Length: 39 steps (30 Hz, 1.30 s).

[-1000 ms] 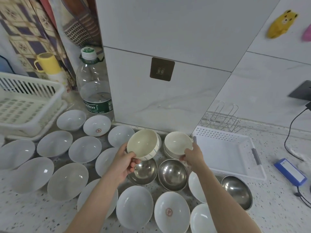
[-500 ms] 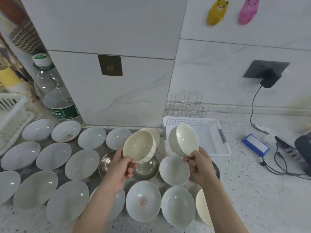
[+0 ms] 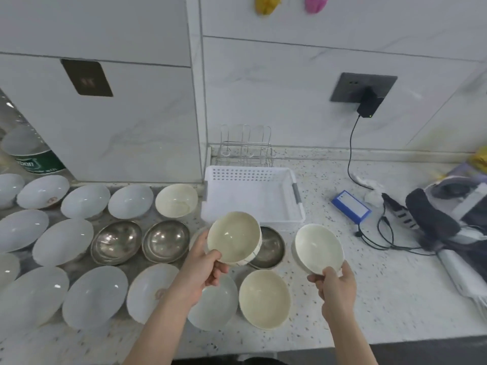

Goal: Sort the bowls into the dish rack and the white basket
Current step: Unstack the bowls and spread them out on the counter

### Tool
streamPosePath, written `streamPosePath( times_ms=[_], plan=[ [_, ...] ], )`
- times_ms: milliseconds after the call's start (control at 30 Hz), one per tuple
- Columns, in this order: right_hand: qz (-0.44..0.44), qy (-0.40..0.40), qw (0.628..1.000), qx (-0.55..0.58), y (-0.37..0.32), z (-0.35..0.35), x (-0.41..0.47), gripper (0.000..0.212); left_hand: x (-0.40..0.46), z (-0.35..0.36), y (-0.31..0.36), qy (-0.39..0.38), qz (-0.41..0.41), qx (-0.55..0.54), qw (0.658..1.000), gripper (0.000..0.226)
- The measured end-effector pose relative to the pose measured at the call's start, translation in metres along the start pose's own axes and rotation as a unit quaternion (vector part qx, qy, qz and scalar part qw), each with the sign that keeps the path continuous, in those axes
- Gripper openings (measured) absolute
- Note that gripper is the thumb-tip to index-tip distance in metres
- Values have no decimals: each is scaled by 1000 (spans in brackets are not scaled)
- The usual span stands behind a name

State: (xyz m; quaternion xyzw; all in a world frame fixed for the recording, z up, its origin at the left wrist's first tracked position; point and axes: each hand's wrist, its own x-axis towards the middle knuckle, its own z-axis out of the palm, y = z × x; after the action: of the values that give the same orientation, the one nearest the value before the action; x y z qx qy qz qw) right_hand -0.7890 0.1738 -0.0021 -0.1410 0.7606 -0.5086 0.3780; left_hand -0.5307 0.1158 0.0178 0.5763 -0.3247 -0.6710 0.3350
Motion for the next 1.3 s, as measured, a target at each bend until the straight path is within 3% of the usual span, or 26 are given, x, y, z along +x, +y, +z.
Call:
streamPosePath(
  times_ms=[500,1300],
  plan=[
    [37,-90,993,-72,7,-5,43,72,-11,40,-16,52,-19,14,998,50],
    [46,-116,989,-83,13,-9,54,64,-8,57,-20,45,-18,35,998,55]
  ],
)
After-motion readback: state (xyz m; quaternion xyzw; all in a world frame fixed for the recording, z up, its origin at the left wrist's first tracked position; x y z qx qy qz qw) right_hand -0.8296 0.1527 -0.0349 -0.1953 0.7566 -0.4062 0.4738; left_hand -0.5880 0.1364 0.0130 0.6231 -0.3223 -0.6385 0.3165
